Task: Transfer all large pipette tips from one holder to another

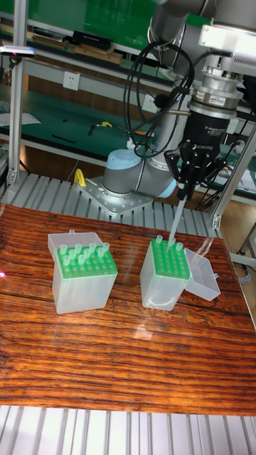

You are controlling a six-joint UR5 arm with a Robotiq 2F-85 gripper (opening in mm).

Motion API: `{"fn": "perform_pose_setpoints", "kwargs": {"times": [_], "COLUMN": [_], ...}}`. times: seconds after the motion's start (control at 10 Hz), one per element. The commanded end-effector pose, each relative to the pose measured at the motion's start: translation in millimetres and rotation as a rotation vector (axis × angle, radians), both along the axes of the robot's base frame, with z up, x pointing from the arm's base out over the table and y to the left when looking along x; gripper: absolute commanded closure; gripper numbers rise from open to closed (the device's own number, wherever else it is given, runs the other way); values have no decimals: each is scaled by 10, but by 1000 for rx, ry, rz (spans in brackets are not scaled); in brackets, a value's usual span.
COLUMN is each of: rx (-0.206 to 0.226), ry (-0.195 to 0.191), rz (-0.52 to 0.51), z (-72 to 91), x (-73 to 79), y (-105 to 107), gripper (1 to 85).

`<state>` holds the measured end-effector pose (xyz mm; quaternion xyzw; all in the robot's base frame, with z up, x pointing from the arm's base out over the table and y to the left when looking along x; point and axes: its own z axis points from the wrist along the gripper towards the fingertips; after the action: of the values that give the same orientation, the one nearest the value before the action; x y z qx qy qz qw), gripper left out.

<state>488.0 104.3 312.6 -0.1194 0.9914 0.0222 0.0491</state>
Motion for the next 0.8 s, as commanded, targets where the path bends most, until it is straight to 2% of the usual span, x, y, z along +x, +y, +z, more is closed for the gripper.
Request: {"fn": "perform_pose_setpoints", "kwargs": {"times": [0.0,0.1,0.2,0.3,0.4,0.5,0.6,0.7], "rx": [-21,-24,-31,-25,-31,-27,1,9], "ry": [43,47,21,18,22,23,24,13], "rz": [74,120,151,155,133,104,66,41], "z": [-30,-31,-28,-27,-25,-40,-79,-124], "x": [-174,-191,-128,-120,-177,-260,-339,-371], "y": [10,9,1,17,58,179,375,512], "gripper": [753,753,750,743,743,743,743,743]}}
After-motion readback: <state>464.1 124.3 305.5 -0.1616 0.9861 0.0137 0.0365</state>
